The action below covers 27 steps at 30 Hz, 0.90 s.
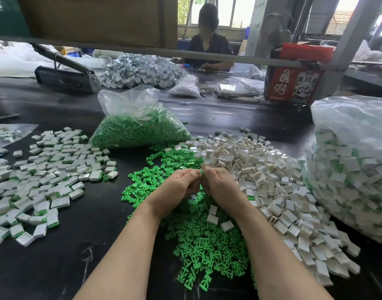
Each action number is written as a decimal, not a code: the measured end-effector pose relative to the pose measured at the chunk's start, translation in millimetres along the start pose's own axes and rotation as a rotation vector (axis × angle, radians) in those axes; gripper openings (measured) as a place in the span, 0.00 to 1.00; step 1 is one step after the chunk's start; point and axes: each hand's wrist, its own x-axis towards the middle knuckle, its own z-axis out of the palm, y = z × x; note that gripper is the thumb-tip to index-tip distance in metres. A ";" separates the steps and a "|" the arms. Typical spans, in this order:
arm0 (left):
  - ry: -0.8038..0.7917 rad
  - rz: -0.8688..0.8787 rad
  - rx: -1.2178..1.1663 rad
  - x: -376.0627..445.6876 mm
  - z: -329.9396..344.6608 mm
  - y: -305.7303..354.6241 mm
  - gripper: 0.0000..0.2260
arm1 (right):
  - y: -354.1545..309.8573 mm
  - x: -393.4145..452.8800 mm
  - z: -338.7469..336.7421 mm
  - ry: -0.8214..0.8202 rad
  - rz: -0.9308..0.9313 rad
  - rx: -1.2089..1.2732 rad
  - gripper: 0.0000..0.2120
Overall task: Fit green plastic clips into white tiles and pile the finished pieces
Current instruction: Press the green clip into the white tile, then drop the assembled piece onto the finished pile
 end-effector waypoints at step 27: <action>0.142 0.030 0.191 -4.6 -16.3 9.1 0.27 | -28.5 -8.4 -33.5 -0.212 0.058 -0.089 0.13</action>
